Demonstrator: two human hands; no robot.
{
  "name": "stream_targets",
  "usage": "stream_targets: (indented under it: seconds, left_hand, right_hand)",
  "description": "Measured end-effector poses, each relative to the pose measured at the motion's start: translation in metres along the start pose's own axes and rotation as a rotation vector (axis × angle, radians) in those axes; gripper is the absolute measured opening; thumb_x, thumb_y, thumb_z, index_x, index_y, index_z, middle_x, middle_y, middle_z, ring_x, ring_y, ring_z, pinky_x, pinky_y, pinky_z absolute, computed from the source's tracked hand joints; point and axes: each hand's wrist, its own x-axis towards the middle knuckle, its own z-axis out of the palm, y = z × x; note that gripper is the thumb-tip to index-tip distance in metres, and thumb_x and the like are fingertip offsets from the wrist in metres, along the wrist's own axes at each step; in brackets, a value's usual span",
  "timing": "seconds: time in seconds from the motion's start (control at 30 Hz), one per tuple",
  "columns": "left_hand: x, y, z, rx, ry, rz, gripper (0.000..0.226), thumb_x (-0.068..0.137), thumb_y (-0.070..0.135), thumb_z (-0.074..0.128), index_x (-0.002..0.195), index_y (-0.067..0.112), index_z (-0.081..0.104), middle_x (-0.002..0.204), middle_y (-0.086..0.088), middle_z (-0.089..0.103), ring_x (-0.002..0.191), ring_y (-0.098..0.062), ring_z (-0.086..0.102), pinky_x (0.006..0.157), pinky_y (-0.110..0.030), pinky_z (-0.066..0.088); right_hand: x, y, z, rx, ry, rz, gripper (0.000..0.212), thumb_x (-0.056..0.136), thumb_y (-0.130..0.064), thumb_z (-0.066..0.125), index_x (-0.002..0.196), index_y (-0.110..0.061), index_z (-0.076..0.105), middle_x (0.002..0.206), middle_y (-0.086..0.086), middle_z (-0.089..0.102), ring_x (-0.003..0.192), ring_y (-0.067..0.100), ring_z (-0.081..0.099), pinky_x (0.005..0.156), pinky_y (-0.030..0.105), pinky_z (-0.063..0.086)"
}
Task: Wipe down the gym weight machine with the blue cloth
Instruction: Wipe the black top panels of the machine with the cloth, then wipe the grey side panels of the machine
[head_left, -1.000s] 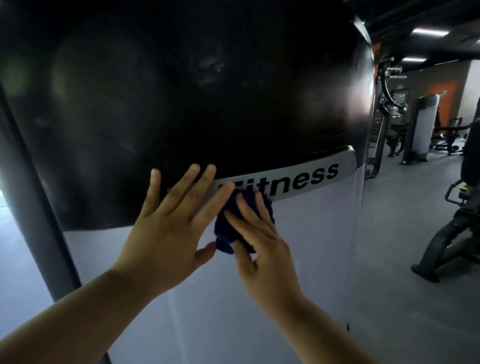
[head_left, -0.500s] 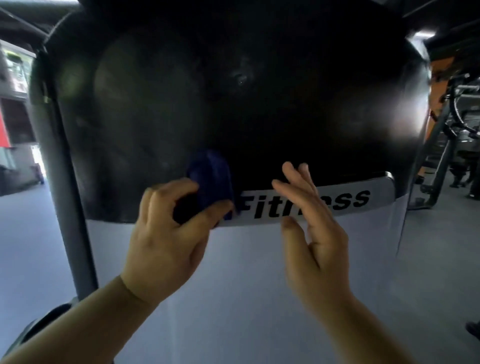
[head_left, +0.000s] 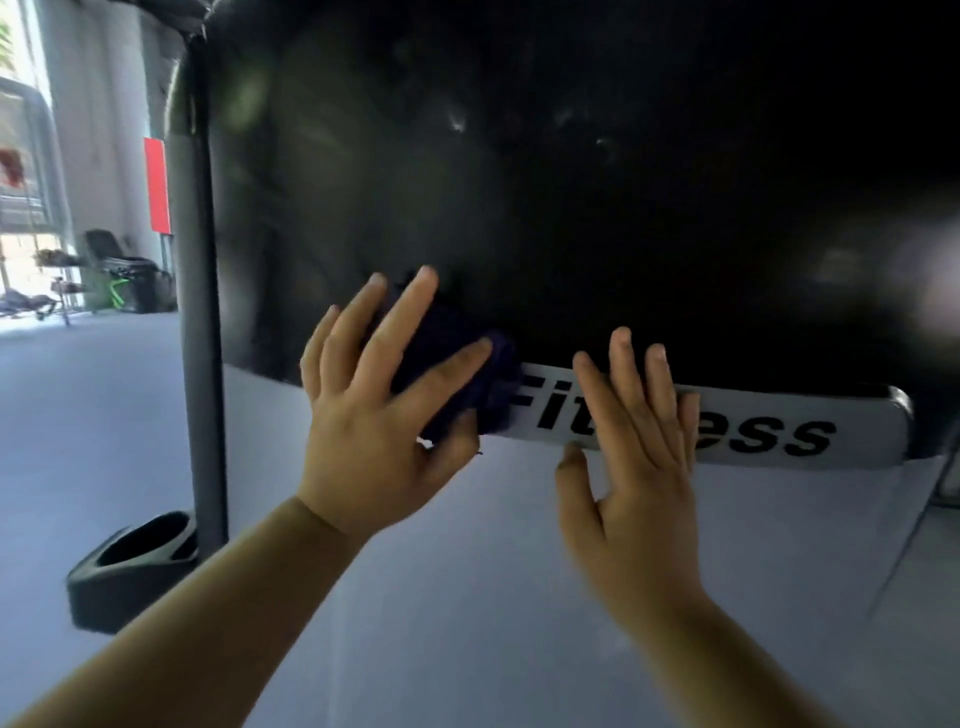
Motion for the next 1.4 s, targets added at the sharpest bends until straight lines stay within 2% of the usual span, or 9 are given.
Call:
stream_targets:
  seconds: [0.2,0.4,0.5,0.67,0.83,0.97,1.1,1.23,1.4]
  left_hand:
    - [-0.08,0.015,0.002,-0.051,-0.164,0.088,0.028,0.1,0.042,0.051,0.124,0.027,0.053,0.158,-0.003,0.027,0.149,-0.025,0.022,0.118,-0.051,0.023]
    - [-0.003,-0.037,-0.009,-0.076,0.052,-0.292,0.035,0.1,0.028,0.053,0.133,0.02,0.049,0.155,-0.012,0.03,0.141,-0.037,0.031,0.114,-0.053,0.03]
    - [-0.043,-0.049,-0.008,-0.111,0.005,-0.249,0.035,0.101,0.029,0.048,0.134,0.017,0.047,0.15,-0.011,0.038,0.141,-0.031,0.031,0.118,-0.04,0.026]
    - [-0.123,-0.055,-0.018,-0.142,-0.187,-0.158,0.033,0.103,0.039,0.042,0.133,0.023,0.047,0.157,-0.003,0.025,0.15,-0.02,0.015,0.121,-0.04,0.021]
    - [-0.033,-0.097,-0.019,-0.189,-0.038,-0.329,0.041,0.102,0.037,0.043,0.14,0.02,0.041,0.155,-0.008,0.029,0.145,-0.035,0.025,0.116,-0.057,0.024]
    - [-0.048,-0.118,-0.016,-0.231,-0.017,-0.302,0.044,0.099,0.03,0.049,0.138,0.013,0.042,0.152,-0.018,0.031,0.144,-0.035,0.027,0.113,-0.057,0.031]
    - [-0.138,-0.102,-0.02,-0.237,-0.19,-0.283,0.043,0.1,0.036,0.046,0.14,0.026,0.036,0.158,-0.017,0.023,0.151,-0.022,0.011,0.123,-0.041,0.016]
    - [-0.144,-0.114,-0.026,-0.27,-0.245,-0.18,0.048,0.1,0.042,0.041,0.143,0.024,0.034,0.156,-0.013,0.022,0.151,-0.017,0.009,0.123,-0.044,0.009]
    - [-0.065,-0.123,-0.021,-0.345,-0.055,-0.292,0.051,0.095,0.024,0.057,0.141,0.008,0.041,0.153,-0.021,0.027,0.144,-0.039,0.025,0.115,-0.059,0.026]
  right_hand:
    - [-0.007,-0.02,0.013,0.06,0.016,0.061,0.064,0.09,-0.021,0.043,0.152,-0.023,0.031,0.165,-0.001,0.009,0.152,0.023,-0.006,0.122,0.044,-0.007]
    - [0.02,-0.058,0.025,0.16,0.007,-0.005,0.057,0.089,-0.01,0.047,0.144,-0.021,0.047,0.164,0.003,0.015,0.152,0.024,-0.004,0.121,0.044,-0.011]
    - [0.024,-0.068,0.042,0.067,0.045,0.011,0.056,0.088,-0.013,0.044,0.143,-0.019,0.05,0.161,0.005,0.024,0.152,0.024,0.003,0.119,0.05,-0.011]
    - [0.013,-0.088,0.07,-0.01,0.093,0.037,0.059,0.086,-0.015,0.047,0.145,-0.02,0.047,0.16,0.004,0.026,0.152,0.025,0.004,0.118,0.057,-0.007]
    - [0.012,-0.111,0.097,-0.068,0.141,0.068,0.06,0.082,-0.012,0.054,0.14,-0.026,0.05,0.159,0.002,0.029,0.152,0.024,0.002,0.118,0.057,-0.007]
    - [0.012,-0.108,0.101,-0.145,0.178,0.054,0.063,0.08,-0.007,0.058,0.139,-0.026,0.051,0.157,0.003,0.03,0.151,0.025,0.004,0.118,0.057,-0.005]
    - [0.011,-0.105,0.107,-0.217,0.204,0.019,0.057,0.084,-0.011,0.054,0.14,-0.023,0.051,0.156,0.006,0.031,0.15,0.03,0.008,0.118,0.059,-0.001]
    - [0.011,-0.107,0.111,-0.278,0.219,0.042,0.058,0.083,-0.014,0.05,0.14,-0.022,0.05,0.156,0.004,0.028,0.149,0.031,0.009,0.118,0.061,0.002]
    - [0.008,-0.106,0.11,-0.322,0.183,0.052,0.061,0.083,-0.016,0.05,0.143,-0.024,0.046,0.157,0.001,0.022,0.15,0.028,0.005,0.119,0.058,0.001]
